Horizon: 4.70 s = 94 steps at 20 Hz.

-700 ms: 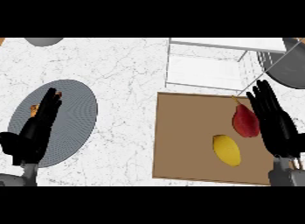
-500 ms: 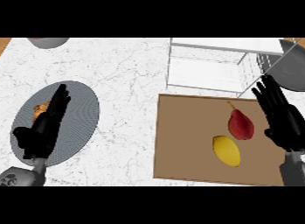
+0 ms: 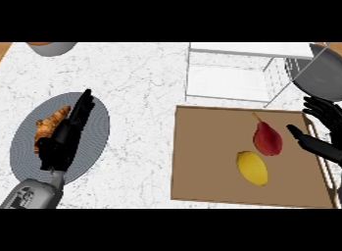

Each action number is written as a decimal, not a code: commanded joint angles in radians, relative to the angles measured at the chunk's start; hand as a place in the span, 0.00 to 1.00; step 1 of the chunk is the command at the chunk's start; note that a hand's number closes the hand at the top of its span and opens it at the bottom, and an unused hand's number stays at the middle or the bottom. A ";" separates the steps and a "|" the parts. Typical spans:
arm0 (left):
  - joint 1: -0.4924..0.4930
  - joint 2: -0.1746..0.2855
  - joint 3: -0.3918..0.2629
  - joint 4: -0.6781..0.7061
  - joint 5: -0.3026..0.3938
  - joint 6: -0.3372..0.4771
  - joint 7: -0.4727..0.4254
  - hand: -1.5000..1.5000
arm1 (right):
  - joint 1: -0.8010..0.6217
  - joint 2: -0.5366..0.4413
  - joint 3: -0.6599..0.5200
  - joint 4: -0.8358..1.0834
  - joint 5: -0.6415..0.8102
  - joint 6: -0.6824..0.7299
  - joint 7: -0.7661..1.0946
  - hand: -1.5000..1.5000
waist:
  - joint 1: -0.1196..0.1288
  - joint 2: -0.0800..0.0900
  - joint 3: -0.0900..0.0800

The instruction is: Pick the lemon from the tray and place it in the tiered shelf

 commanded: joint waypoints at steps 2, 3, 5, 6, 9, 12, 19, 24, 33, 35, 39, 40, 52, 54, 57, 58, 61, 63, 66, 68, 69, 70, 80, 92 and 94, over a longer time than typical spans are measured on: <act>-0.063 -0.024 -0.006 0.033 -0.017 -0.017 0.040 0.50 | 0.030 0.102 -0.076 0.160 0.051 -0.129 -0.295 0.00 | 0.014 -0.007 0.002; -0.050 -0.052 -0.041 0.001 -0.045 0.010 0.061 0.50 | -0.002 0.107 -0.106 0.176 -0.002 -0.096 -0.316 0.00 | 0.017 -0.009 0.002; -0.039 -0.068 -0.042 -0.022 -0.056 0.008 0.067 0.50 | 0.017 0.057 -0.143 0.180 -0.086 0.054 -0.363 0.00 | 0.016 -0.012 0.001; -0.038 -0.054 -0.014 0.009 -0.059 -0.002 0.047 0.50 | 0.031 0.036 -0.151 0.154 -0.117 0.111 -0.350 0.00 | 0.014 -0.012 0.001; -0.055 -0.071 -0.006 0.054 -0.047 -0.024 0.028 0.50 | 0.046 -0.050 -0.040 0.099 -0.056 0.240 -0.238 0.00 | 0.009 -0.012 -0.001; -0.051 -0.075 -0.002 0.081 -0.061 -0.024 0.006 0.50 | 0.030 -0.116 0.021 0.023 0.022 0.250 -0.165 0.00 | 0.011 -0.012 -0.002; -0.041 -0.090 -0.008 0.019 -0.081 -0.016 0.067 0.50 | 0.086 -0.252 0.047 -0.293 0.047 0.289 0.156 0.00 | 0.003 -0.017 -0.002; -0.029 -0.085 -0.004 0.028 -0.081 -0.038 0.055 0.50 | 0.051 -0.357 0.145 -0.422 0.134 0.372 0.328 0.00 | 0.013 -0.016 -0.003; -0.050 -0.115 0.045 0.093 -0.096 -0.071 0.003 0.50 | 0.056 -0.377 0.243 -0.695 0.232 0.452 0.672 0.00 | 0.010 -0.013 -0.001; -0.062 -0.112 0.043 0.034 -0.125 -0.048 0.077 0.50 | 0.059 -0.346 0.261 -0.765 0.245 0.455 0.757 0.00 | 0.014 -0.014 -0.001; 0.011 -0.086 0.095 -0.026 -0.132 -0.108 0.058 0.50 | 0.084 -0.253 0.258 -0.772 0.319 0.471 0.752 0.00 | 0.018 -0.013 0.000; -0.018 -0.122 0.092 -0.008 -0.144 -0.111 0.089 0.50 | 0.065 -0.229 0.264 -0.758 0.344 0.496 0.753 0.00 | 0.017 -0.012 0.000; -0.003 -0.174 0.164 0.036 -0.200 -0.189 0.025 0.50 | 0.046 -0.042 0.323 -0.794 0.534 0.550 0.833 0.00 | 0.018 -0.012 0.000; 0.056 -0.165 0.178 0.004 -0.184 -0.208 0.004 0.50 | 0.069 -0.023 0.337 -0.726 0.584 0.524 0.752 0.00 | 0.021 -0.012 0.000; -0.021 -0.187 0.199 0.068 -0.217 -0.205 0.017 0.50 | 0.053 0.047 0.387 -0.792 0.623 0.528 0.848 0.00 | 0.017 -0.012 0.000; -0.038 -0.178 0.192 -0.016 -0.217 -0.207 0.130 0.50 | 0.038 0.011 0.313 -0.721 0.593 0.557 0.791 0.00 | 0.018 -0.012 0.000; 0.010 -0.205 0.193 0.013 -0.241 -0.221 0.060 0.50 | 0.070 0.004 0.265 -0.680 0.620 0.573 0.700 0.00 | 0.018 -0.012 0.000; -0.037 -0.216 0.216 0.047 -0.256 -0.205 0.054 0.50 | 0.053 0.039 0.295 -0.655 0.659 0.562 0.728 0.00 | 0.018 -0.011 0.000; 0.006 -0.221 0.225 -0.004 -0.251 -0.234 0.065 0.50 | 0.168 0.016 0.264 -0.736 0.679 0.578 0.644 0.00 | 0.015 -0.012 0.000; -0.009 -0.237 0.229 -0.009 -0.262 -0.237 0.090 0.50 | 0.110 0.063 0.285 -0.780 0.684 0.628 0.765 0.00 | 0.016 -0.012 0.000; -0.020 -0.220 0.243 0.000 -0.265 -0.251 0.089 0.50 | 0.114 0.082 0.313 -0.750 0.699 0.626 0.766 0.00 | 0.016 -0.012 0.000; -0.031 -0.228 0.259 0.070 -0.247 -0.257 0.028 0.50 | 0.088 0.104 0.371 -0.642 0.788 0.549 0.707 0.00 | 0.018 -0.011 0.000; -0.006 -0.277 0.259 0.058 -0.316 -0.245 0.022 0.50 | 0.105 0.131 0.347 -0.549 0.897 0.526 0.599 0.00 | 0.017 -0.011 0.000; -0.036 -0.331 0.251 0.059 -0.371 -0.241 0.048 0.50 | 0.090 0.162 0.287 -0.412 0.955 0.508 0.500 0.00 | 0.017 -0.012 0.000; -0.027 -0.306 0.290 0.076 -0.352 -0.266 0.032 0.50 | 0.089 0.167 0.305 -0.422 0.981 0.522 0.506 0.00 | 0.016 -0.012 0.000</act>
